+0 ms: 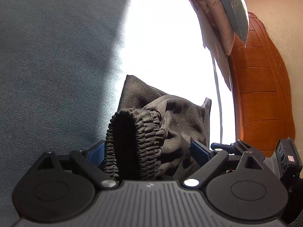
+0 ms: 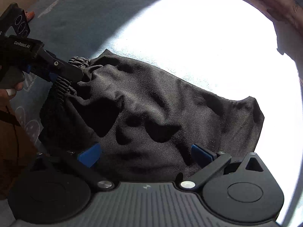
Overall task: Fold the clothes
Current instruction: 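Lift the bundle with both grippers, left gripper holding the waistband end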
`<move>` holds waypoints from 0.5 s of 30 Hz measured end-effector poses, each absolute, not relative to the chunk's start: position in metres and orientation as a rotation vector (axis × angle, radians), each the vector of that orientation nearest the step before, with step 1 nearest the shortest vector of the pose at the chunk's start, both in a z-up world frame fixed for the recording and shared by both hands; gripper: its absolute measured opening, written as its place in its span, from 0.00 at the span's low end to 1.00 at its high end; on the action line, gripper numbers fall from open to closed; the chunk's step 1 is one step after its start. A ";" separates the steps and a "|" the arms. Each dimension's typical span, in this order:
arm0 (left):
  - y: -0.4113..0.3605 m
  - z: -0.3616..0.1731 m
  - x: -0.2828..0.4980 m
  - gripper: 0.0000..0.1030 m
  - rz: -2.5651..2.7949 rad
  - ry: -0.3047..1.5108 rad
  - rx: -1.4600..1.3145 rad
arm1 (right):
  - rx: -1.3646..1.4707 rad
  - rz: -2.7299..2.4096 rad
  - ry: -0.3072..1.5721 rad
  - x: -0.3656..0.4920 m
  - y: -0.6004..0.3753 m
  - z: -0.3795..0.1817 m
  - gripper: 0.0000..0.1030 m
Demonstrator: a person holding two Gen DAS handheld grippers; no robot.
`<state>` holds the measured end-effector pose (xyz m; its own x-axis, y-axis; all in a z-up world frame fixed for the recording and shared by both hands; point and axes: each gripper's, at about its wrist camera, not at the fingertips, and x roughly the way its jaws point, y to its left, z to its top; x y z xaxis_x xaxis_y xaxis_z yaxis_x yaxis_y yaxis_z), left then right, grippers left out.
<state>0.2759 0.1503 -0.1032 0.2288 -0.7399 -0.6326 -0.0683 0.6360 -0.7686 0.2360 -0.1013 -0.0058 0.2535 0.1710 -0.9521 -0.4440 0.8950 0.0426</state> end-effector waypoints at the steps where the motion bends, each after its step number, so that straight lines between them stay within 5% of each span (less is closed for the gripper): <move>1: 0.149 -0.105 0.282 0.90 -0.552 1.281 -0.793 | -0.248 0.415 1.249 0.237 -0.101 -0.005 1.00; 15: 0.139 -0.123 0.275 0.91 -0.602 1.356 -0.956 | -0.180 0.336 1.255 0.251 -0.107 -0.001 1.00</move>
